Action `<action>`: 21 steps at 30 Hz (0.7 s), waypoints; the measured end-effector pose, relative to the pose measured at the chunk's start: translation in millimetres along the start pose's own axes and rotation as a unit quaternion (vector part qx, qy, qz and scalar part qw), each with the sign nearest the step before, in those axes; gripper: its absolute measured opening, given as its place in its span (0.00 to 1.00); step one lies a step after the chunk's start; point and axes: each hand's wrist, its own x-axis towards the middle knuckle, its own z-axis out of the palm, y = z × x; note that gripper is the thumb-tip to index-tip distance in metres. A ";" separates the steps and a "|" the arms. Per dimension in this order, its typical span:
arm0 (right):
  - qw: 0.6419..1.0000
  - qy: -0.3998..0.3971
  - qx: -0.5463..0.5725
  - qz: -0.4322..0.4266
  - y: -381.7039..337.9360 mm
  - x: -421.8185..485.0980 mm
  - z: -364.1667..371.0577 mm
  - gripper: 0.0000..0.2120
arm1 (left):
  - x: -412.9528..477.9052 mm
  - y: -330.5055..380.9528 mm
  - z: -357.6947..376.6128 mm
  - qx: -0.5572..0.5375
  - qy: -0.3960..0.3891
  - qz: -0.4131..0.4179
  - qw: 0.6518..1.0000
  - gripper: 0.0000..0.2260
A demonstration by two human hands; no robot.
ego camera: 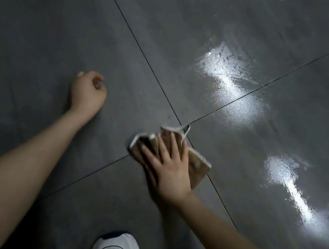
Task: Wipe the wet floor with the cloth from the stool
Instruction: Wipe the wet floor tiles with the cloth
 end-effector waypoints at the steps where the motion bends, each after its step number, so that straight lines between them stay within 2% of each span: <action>1: 0.999 -0.027 -0.008 -0.039 1.3 -16.1 2.9 0.26 | 0.0 0.5 1.4 -0.009 -0.002 -0.004 1.000 0.13; 3: 0.996 -0.023 0.014 -0.085 11.9 -29.4 -1.1 0.23 | -0.5 1.8 3.3 -0.027 -0.006 -0.010 1.000 0.13; 4: 0.994 -0.007 0.078 -0.073 14.6 -30.3 -10.4 0.21 | -0.9 2.4 3.6 -0.036 -0.006 -0.016 0.999 0.13; 5: 0.984 0.030 0.173 -0.028 13.4 -27.4 -27.0 0.18 | -1.4 3.5 3.1 -0.045 -0.003 -0.021 0.999 0.13; 6: 0.960 0.070 0.271 0.030 15.2 -21.2 -46.1 0.15 | -1.8 4.1 2.3 -0.051 -0.001 -0.022 0.998 0.13; 7: 0.921 0.079 0.373 0.079 16.6 -13.2 -70.1 0.13 | -2.4 4.4 0.5 -0.053 0.002 -0.018 0.998 0.13; 8: 0.857 0.048 0.500 0.116 22.1 -4.7 -91.8 0.11 | -2.3 3.5 -1.8 -0.054 0.005 -0.014 0.998 0.13; 9: 0.774 0.007 0.613 0.154 33.1 2.5 -106.7 0.11 | -1.3 2.1 -4.4 -0.056 0.009 -0.012 0.998 0.13; 10: 0.731 -0.012 0.655 0.188 48.0 9.2 -115.8 0.14 | 0.0 0.1 -7.0 -0.056 0.012 -0.010 0.998 0.13; 11: 0.767 -0.007 0.603 0.218 60.2 16.7 -125.4 0.18 | 1.2 -2.1 -9.7 -0.056 0.014 -0.010 0.998 0.13; 12: 0.824 0.005 0.505 0.257 71.9 22.0 -129.4 0.20 | 2.2 -4.3 -12.0 -0.055 0.014 -0.010 0.998 0.13; 14: 0.909 0.108 0.225 0.333 97.5 24.9 -121.0 0.18 | 2.6 -8.5 -15.5 -0.048 0.015 -0.009 0.999 0.13; 15: 0.914 0.178 0.129 0.340 103.1 23.2 -118.3 0.19 | 2.3 -10.1 -17.0 -0.042 0.017 -0.006 0.999 0.13; 16: 0.914 0.218 0.097 0.329 104.4 22.8 -113.8 0.22 | 2.0 -11.3 -18.4 -0.035 0.019 -0.001 0.999 0.13; 17: 0.919 0.225 0.081 0.314 99.2 23.8 -111.5 0.26 | 2.3 -12.8 -19.8 -0.031 0.023 0.002 0.999 0.13; 21: 0.960 0.050 0.039 0.271 64.9 56.8 -67.5 0.38 | 9.2 -19.8 -21.0 -0.029 0.034 -0.003 0.999 0.13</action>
